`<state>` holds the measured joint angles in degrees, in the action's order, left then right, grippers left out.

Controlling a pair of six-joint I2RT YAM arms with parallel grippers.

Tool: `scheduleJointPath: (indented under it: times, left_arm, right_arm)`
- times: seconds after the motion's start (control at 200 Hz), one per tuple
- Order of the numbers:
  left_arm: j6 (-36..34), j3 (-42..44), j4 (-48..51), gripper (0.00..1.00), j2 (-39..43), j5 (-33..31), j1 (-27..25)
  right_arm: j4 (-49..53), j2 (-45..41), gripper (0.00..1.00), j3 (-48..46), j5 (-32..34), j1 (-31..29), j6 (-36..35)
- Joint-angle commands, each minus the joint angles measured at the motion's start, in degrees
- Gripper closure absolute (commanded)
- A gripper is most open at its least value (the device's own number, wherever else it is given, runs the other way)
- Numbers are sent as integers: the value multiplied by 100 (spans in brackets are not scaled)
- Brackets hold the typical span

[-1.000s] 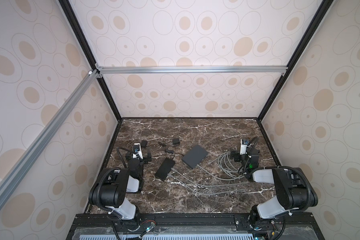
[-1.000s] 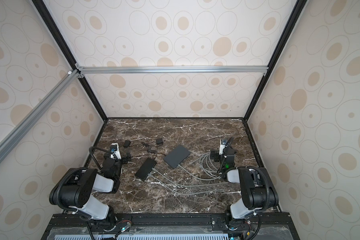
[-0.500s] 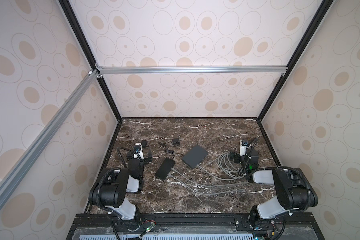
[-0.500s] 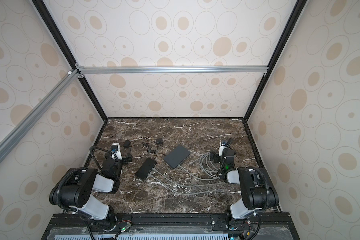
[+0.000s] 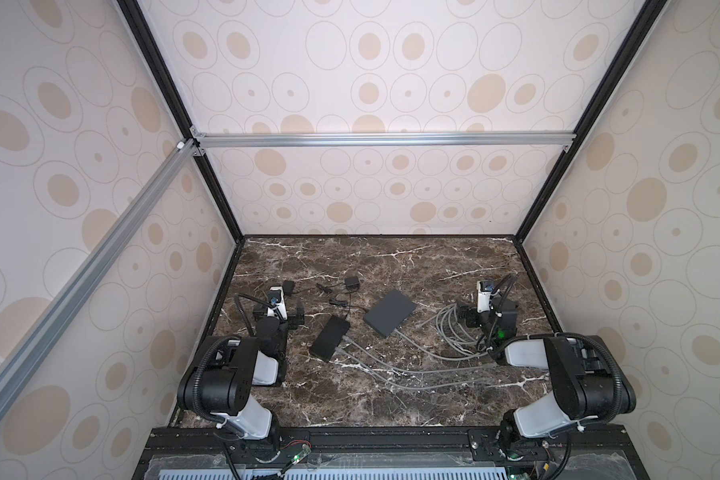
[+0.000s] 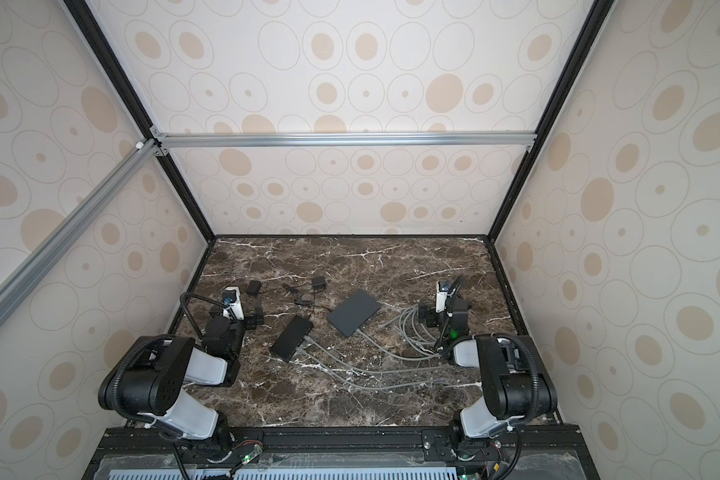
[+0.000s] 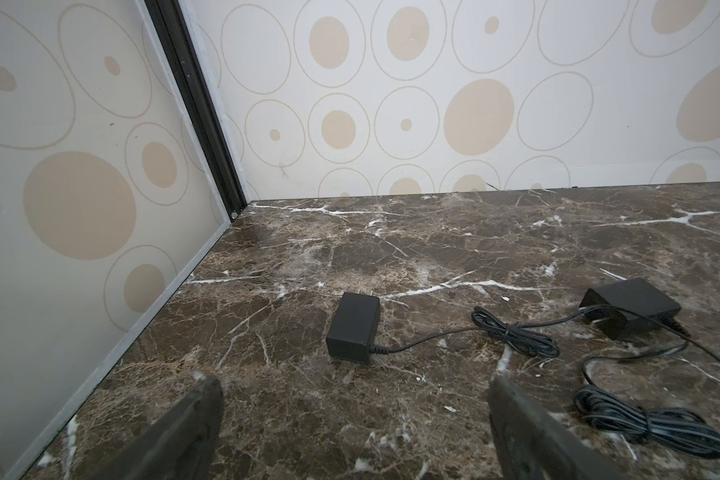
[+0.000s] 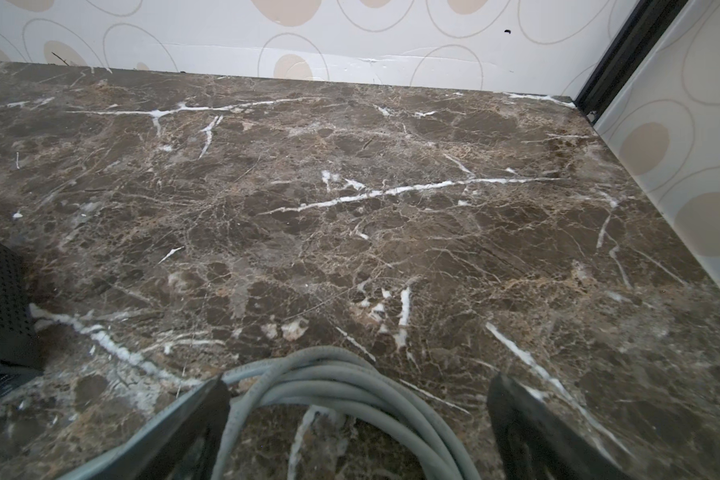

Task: Insert the plug into the switch port

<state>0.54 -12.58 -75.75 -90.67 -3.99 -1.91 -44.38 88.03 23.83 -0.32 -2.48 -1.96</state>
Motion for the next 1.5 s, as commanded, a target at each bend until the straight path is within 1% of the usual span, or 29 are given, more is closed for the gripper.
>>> scheduleJointPath:
  times: [0.0,0.3,0.335,0.39,0.48,0.505,0.525,0.545,0.58,0.595,0.635,0.69,0.755,0.83,0.89,1.01,1.14,1.33,1.401,1.496]
  left_arm:
    - [-24,-69,-98,2,32,3,40]
    - [-18,-71,-98,2,32,3,43]
    - [-18,-69,-98,2,32,3,42]
    - [-18,-69,-98,2,32,3,42]
    - [-18,-70,-98,2,32,3,37]
    - [-20,-69,-98,2,32,-3,42]
    - [-19,-69,-102,2,32,3,44]
    - [-18,-69,-99,2,32,3,42]
    - [-18,-69,-98,2,32,3,41]
    - [-17,-69,-98,2,32,3,42]
    - [-18,-69,-103,2,32,3,41]
    - [-10,-74,-98,2,32,-1,41]
    - [-14,-69,-98,2,32,3,37]
    - [-18,-70,-98,2,32,2,42]
    - [-18,-71,-98,2,32,0,42]
    - [-18,-69,-98,2,32,3,41]
    - [-21,-69,-99,2,32,-1,47]
    - [-18,-70,-105,2,32,3,42]
    - [-21,-69,-98,2,32,10,42]
    - [-18,-70,-107,2,32,1,41]
  right_arm:
    - [45,35,0,122,-118,50,-7]
    - [-206,-64,0,-74,-138,12,-101]
    - [-387,-95,0,-194,-371,10,-189]
    - [-908,-118,0,-496,-972,10,-467]
    - [-1379,-169,0,-785,-1062,6,-498]
    - [-1383,-146,0,-757,-850,17,-404]
    - [-1335,-131,0,-703,-526,11,-259]
    - [-1215,-109,0,-622,-55,9,-70]
    - [-808,-66,0,-362,1051,12,378]
    - [-604,-50,0,-239,1426,11,554]
    - [-233,-54,0,-73,1521,-143,381]
    - [-401,41,0,-77,1249,-178,206]
    - [-513,44,0,-135,293,-174,-169]
    - [-676,-138,0,-372,-305,-174,-441]
    - [-936,-81,0,-453,-305,-174,-430]
    - [-549,-79,0,-267,-174,-170,-361]
    - [-412,-36,0,-160,-48,-152,-283]
    - [-205,6,0,-27,-230,-55,-204]
    - [17,23,0,103,-592,182,-28]
    - [-60,24,0,56,-595,186,-31]
